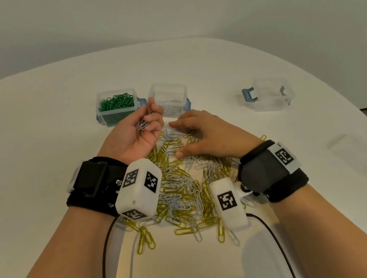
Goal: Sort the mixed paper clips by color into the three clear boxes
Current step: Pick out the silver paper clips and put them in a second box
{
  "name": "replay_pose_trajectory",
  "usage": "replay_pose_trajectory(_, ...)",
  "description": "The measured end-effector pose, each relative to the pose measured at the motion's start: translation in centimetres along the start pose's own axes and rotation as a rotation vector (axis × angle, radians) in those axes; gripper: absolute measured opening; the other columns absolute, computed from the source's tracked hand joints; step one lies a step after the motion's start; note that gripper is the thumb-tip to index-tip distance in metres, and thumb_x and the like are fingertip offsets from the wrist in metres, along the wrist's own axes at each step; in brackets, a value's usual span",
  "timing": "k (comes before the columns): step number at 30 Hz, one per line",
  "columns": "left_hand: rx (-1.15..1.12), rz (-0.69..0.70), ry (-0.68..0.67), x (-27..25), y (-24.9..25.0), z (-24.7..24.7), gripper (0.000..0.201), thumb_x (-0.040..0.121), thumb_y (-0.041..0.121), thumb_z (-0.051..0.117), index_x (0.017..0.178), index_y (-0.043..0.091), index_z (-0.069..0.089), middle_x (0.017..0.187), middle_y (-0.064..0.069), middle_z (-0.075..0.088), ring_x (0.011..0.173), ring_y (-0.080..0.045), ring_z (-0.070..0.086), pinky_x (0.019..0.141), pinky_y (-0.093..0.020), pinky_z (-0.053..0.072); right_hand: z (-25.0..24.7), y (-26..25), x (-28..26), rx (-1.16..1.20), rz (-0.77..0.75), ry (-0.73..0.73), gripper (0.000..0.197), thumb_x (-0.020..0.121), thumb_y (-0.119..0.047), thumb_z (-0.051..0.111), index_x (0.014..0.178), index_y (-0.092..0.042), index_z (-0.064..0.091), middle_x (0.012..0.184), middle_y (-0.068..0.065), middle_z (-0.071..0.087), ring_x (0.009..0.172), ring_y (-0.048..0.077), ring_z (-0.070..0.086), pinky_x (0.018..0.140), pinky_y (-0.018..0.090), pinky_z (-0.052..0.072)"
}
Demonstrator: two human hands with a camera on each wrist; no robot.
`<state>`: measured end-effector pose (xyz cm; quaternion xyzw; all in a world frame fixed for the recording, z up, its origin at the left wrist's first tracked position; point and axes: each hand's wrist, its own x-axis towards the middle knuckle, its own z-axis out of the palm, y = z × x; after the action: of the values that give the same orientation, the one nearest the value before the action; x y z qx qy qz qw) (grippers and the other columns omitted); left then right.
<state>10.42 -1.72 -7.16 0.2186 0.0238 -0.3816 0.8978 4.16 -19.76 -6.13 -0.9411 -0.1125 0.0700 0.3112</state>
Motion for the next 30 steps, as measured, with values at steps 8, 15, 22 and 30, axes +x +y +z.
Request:
replay_pose_trajectory(8, 0.090, 0.040, 0.057, -0.1, -0.4, 0.4, 0.025, 0.097, 0.018, 0.039, 0.094, 0.010, 0.062, 0.085, -0.003, 0.061, 0.065, -0.006, 0.055, 0.055, -0.014, 0.046, 0.5, 0.1, 0.0, 0.063, -0.047, 0.091, 0.020, 0.082, -0.029, 0.073, 0.099, -0.020, 0.071, 0.095, -0.002, 0.064, 0.082, 0.004, 0.054, 0.075, 0.016, 0.041)
replay_pose_trajectory(15, 0.164, 0.054, 0.052, -0.8, -0.7, 1.2, 0.026, 0.092, 0.012, 0.045, 0.112, 0.004, 0.060, 0.117, -0.012, 0.065, 0.110, -0.020, 0.063, 0.090, -0.025, 0.053, -0.6, 0.5, -0.6, 0.534, 0.020, 0.194, 0.015, 0.087, -0.018, 0.069, 0.099, -0.009, 0.070, 0.088, 0.007, 0.070, 0.079, 0.014, 0.063, 0.078, 0.030, 0.053)
replay_pose_trajectory(22, 0.329, -0.066, -0.032, -1.0, -0.9, 1.2, 0.044, 0.093, 0.018, 0.041, 0.131, -0.004, 0.047, 0.131, -0.021, 0.056, 0.118, -0.027, 0.058, 0.094, -0.032, 0.051, -1.1, 0.7, -0.7, 0.504, -0.026, 0.305, 0.015, 0.086, -0.018, 0.070, 0.099, -0.010, 0.070, 0.087, 0.015, 0.068, 0.074, 0.019, 0.056, 0.073, 0.031, 0.048)
replay_pose_trajectory(30, 0.179, -0.139, -0.027, -0.6, -0.8, 0.9, 0.040, 0.098, 0.020, 0.034, 0.115, -0.007, 0.058, 0.113, -0.019, 0.064, 0.091, -0.019, 0.067, 0.075, -0.021, 0.057, -1.2, 0.4, -0.8, 0.481, -0.023, 0.401, 0.017, 0.088, -0.027, 0.067, 0.098, -0.015, 0.072, 0.085, 0.002, 0.065, 0.071, 0.015, 0.050, 0.071, 0.027, 0.044)
